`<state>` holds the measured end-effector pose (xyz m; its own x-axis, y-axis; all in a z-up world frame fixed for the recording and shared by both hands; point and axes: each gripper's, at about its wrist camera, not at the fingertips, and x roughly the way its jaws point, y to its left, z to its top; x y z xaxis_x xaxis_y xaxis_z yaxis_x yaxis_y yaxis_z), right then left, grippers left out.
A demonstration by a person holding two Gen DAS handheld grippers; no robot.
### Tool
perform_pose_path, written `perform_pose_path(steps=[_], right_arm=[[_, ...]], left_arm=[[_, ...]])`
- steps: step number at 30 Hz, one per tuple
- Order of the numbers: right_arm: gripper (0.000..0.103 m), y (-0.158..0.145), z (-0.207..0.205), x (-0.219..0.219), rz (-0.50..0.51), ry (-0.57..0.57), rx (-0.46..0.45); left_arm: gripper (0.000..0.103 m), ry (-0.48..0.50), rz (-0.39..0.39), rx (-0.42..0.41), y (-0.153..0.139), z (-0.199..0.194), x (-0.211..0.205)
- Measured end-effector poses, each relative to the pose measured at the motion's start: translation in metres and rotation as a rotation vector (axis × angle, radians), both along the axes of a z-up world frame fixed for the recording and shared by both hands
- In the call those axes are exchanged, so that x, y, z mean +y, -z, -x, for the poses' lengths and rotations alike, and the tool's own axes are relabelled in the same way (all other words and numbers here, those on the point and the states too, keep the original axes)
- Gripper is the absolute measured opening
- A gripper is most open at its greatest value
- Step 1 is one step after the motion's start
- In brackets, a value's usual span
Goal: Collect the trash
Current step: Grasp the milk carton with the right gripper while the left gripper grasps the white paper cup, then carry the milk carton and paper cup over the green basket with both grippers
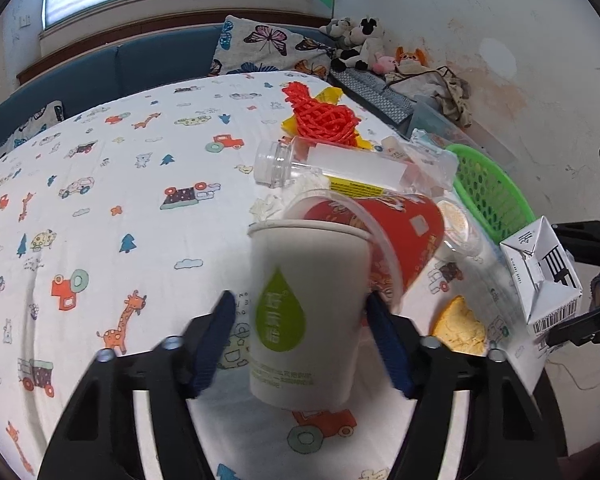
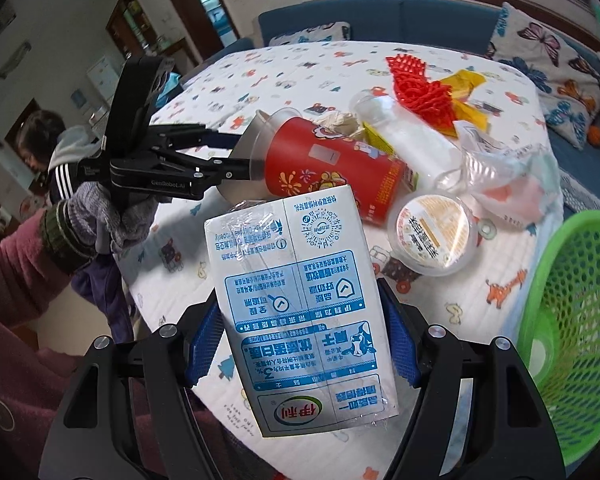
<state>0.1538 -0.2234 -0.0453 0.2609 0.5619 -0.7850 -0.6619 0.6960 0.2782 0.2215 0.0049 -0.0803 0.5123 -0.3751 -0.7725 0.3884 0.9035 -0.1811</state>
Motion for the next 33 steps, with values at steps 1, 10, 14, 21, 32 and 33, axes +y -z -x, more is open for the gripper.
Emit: perform_pose_path(steps=[1, 10, 14, 21, 32, 33], right_arm=[[0.071, 0.0, 0.002, -0.001, -0.004, 0.007, -0.001], [0.071, -0.007, 0.015, -0.021, -0.046, 0.12, -0.025], [0.071, -0.011, 0.019, -0.031, -0.054, 0.175, -0.041], [0.071, -0.016, 0.029, -0.047, -0.042, 0.274, -0.086], [0.071, -0.02, 0.028, -0.089, -0.024, 0.407, -0.119], [0.071, -0.02, 0.026, -0.095, -0.017, 0.425, -0.124]], left_arm=[[0.056, 0.001, 0.005, 0.001, 0.0, 0.001, 0.0], [0.055, -0.04, -0.014, -0.045, -0.011, 0.021, 0.013], [0.055, -0.068, -0.005, -0.075, -0.025, 0.033, 0.024], [0.055, -0.104, 0.02, -0.124, -0.052, 0.051, 0.032], [0.055, -0.027, 0.063, -0.191, -0.088, 0.056, -0.013], [0.055, -0.019, 0.066, -0.194, -0.089, 0.055, -0.018]])
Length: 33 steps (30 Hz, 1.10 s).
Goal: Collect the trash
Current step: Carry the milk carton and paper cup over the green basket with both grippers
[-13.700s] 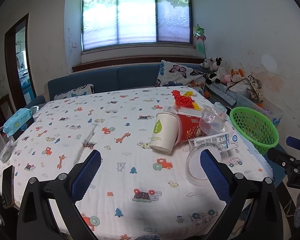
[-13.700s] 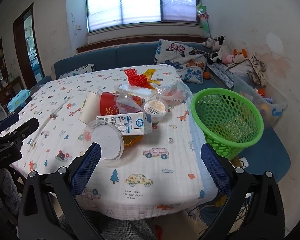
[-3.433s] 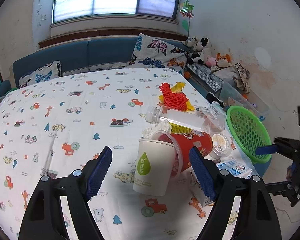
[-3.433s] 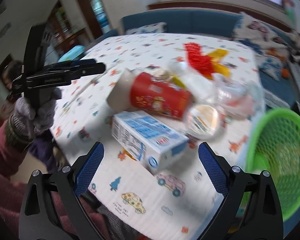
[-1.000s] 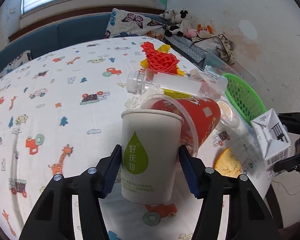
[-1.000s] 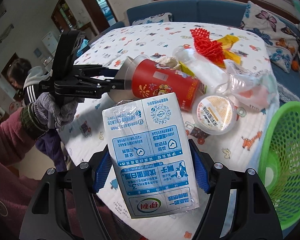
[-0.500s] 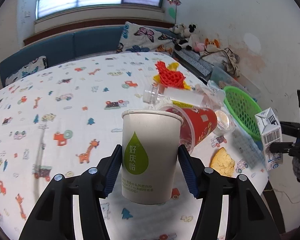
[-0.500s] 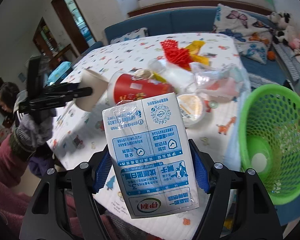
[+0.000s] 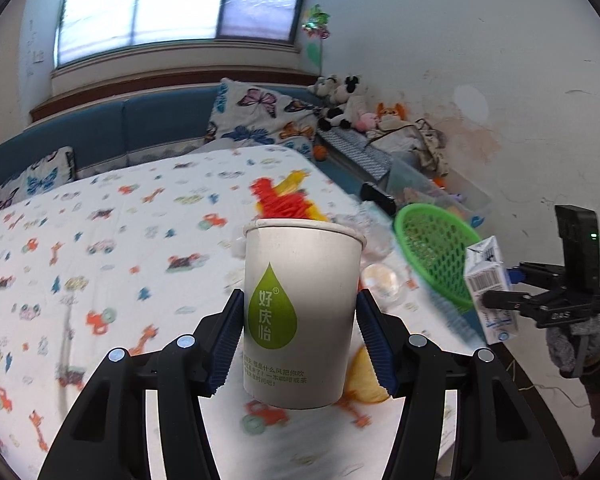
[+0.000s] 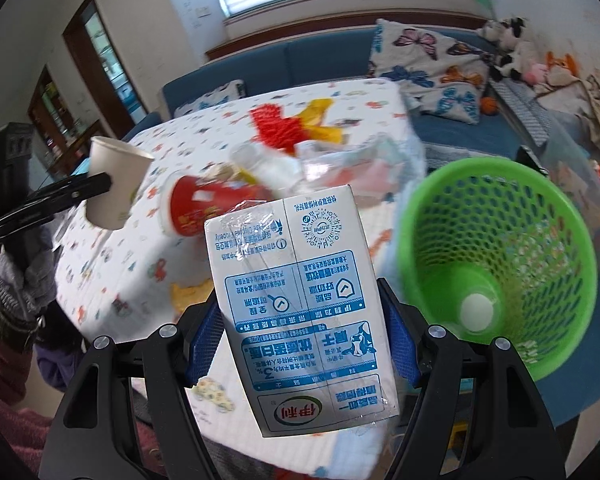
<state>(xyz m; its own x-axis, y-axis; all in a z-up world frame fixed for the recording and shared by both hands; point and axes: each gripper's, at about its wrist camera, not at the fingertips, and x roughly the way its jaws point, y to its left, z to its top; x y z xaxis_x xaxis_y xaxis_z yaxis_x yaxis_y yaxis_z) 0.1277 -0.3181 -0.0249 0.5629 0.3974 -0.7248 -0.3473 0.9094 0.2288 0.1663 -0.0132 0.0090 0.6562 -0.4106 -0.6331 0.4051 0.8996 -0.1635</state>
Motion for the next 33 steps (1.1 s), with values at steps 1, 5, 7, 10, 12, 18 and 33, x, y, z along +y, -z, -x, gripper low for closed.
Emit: perform_pose_path(steps=[1, 5, 7, 10, 12, 18, 33], right_arm=[[0.071, -0.001, -0.002, -0.007, 0.011, 0.025, -0.005], [0.071, 0.001, -0.012, -0.032, 0.02, 0.101, -0.007], [0.071, 0.002, -0.018, -0.045, 0.038, 0.145, -0.012], [0.071, 0.005, -0.026, -0.066, 0.044, 0.207, -0.011], [0.071, 0.008, -0.033, -0.078, 0.049, 0.247, -0.011], [0.071, 0.025, -0.049, -0.106, 0.056, 0.335, 0.012], [0.076, 0.06, -0.074, -0.132, 0.021, 0.422, 0.052]], left_arm=[[0.055, 0.011, 0.0, -0.005, -0.002, -0.002, -0.007], [0.055, 0.044, 0.006, -0.016, -0.009, -0.008, -0.028], [0.055, 0.058, 0.005, -0.023, -0.012, -0.012, -0.038], [0.055, 0.079, 0.006, -0.029, -0.016, -0.017, -0.052], [0.055, 0.096, 0.003, -0.034, -0.018, -0.023, -0.064], [0.055, 0.135, -0.006, -0.045, -0.023, -0.03, -0.09], [0.055, 0.216, -0.006, -0.016, -0.018, -0.047, -0.154]])
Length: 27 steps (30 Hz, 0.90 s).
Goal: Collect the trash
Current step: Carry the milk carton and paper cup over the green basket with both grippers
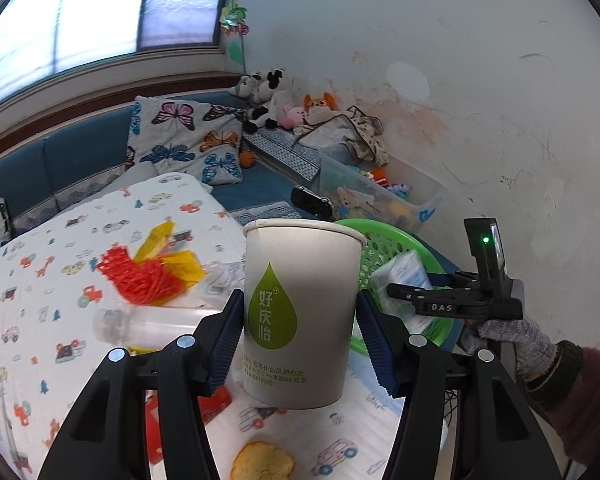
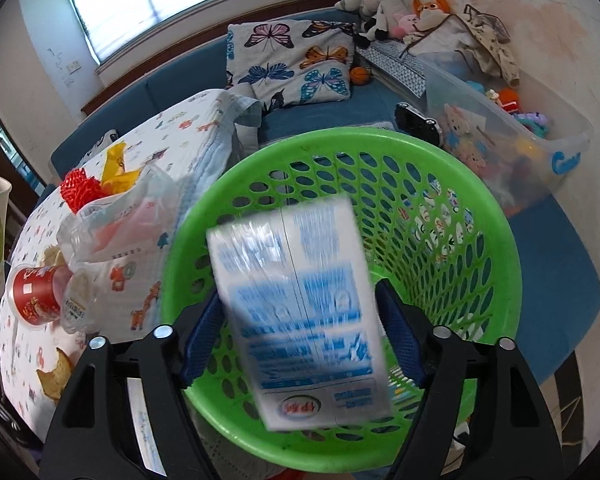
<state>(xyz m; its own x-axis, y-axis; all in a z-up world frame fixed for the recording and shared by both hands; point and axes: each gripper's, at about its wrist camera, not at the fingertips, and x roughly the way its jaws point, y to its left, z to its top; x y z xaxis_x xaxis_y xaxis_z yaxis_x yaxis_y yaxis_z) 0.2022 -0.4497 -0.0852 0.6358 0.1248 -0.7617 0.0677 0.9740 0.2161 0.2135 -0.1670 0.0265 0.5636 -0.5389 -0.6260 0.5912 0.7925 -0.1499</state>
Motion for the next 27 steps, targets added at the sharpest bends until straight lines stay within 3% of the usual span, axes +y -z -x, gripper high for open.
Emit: perform_pose_path(steps=[7, 27], right_arm=[[0.077, -0.001, 0.007, -0.01, -0.025, 0.016, -0.007], [0.082, -0.023, 0.069, -0.01, 0.032, 0.015, -0.033]], left_arm=[[0.055, 0.047, -0.006, 0.021, 0.006, -0.007, -0.032], [0.056, 0.133, -0.082, 0.097, 0.043, -0.026, -0.122]])
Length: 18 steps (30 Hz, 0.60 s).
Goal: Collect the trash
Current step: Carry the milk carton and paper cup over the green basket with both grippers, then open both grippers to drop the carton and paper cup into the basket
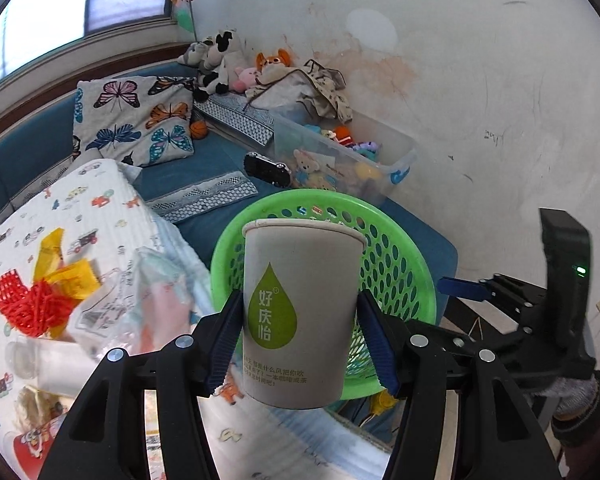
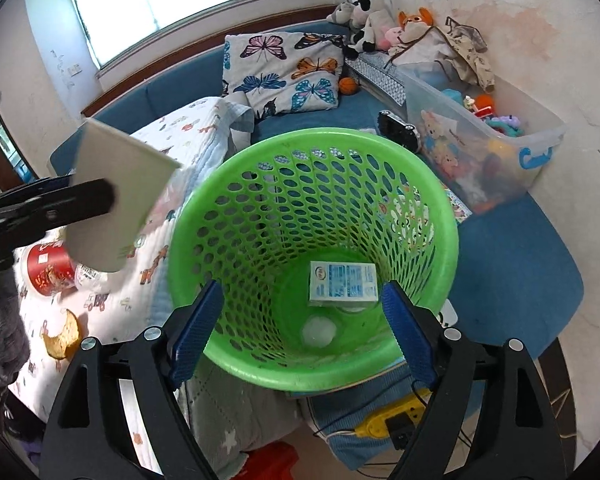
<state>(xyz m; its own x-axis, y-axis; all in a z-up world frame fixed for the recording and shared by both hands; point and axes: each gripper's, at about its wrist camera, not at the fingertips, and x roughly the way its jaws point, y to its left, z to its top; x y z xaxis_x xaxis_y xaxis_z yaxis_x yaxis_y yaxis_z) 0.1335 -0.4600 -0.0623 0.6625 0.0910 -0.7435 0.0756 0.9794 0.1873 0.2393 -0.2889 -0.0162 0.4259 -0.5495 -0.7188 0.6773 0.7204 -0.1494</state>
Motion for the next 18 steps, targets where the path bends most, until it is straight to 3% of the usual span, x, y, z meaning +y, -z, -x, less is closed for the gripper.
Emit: perform_pose_path(steps=[10, 18], right_arm=[[0.083, 0.002, 0.014, -0.002, 0.014, 0.007, -0.001], [0.083, 0.006, 0.019, -0.004, -0.006, 0.015, 0.006]], left_arm=[[0.056, -0.005, -0.028, 0.028, 0.018, -0.009, -0.021], [0.065, -0.013, -0.023, 0.062, 0.03, -0.013, -0.026]])
